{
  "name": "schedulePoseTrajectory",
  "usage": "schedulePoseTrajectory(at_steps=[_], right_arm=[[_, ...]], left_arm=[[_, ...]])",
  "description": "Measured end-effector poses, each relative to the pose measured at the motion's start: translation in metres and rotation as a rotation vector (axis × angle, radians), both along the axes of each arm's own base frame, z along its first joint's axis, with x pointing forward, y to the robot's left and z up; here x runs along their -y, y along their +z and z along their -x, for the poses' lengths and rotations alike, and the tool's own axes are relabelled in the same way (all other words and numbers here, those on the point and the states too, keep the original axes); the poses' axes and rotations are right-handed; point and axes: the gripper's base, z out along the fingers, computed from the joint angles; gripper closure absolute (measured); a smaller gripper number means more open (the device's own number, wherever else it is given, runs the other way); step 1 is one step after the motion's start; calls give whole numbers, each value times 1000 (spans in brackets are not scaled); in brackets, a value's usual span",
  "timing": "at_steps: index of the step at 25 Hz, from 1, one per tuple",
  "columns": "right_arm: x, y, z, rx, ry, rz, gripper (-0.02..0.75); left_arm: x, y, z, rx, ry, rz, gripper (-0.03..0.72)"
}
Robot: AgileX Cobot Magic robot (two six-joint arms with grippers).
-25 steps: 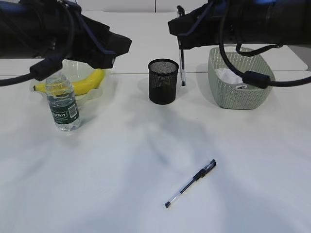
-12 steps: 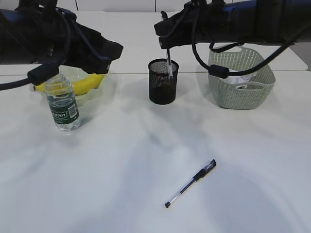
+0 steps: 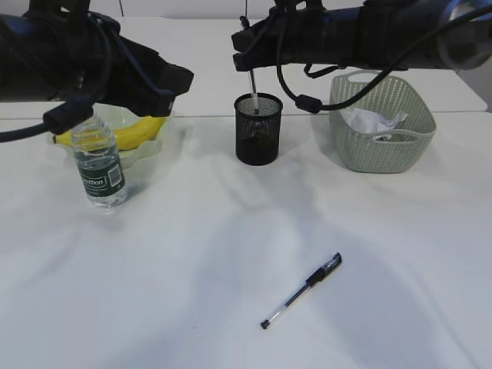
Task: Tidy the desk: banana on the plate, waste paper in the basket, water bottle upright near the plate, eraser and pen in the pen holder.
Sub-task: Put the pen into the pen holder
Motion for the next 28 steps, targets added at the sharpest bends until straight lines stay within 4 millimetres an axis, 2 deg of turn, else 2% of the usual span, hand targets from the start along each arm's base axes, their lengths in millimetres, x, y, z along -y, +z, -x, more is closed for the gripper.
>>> schedulePoseTrajectory(at_steps=[9,19,22,28], right_arm=[[-4,-23,-27,-4,-50,16,681],[-2,-29,-29,-13,-58,20,670],[-2,-29,-30,-14,-58,21,626],[-2,-29,-30,-15,-60,20,459]], left_arm=[[0,0,0,0,5,-3,284],[-1,0,0,0,7,-3,286],[-1,0,0,0,7,-3,286],[-1,0,0,0,9,-4,286]])
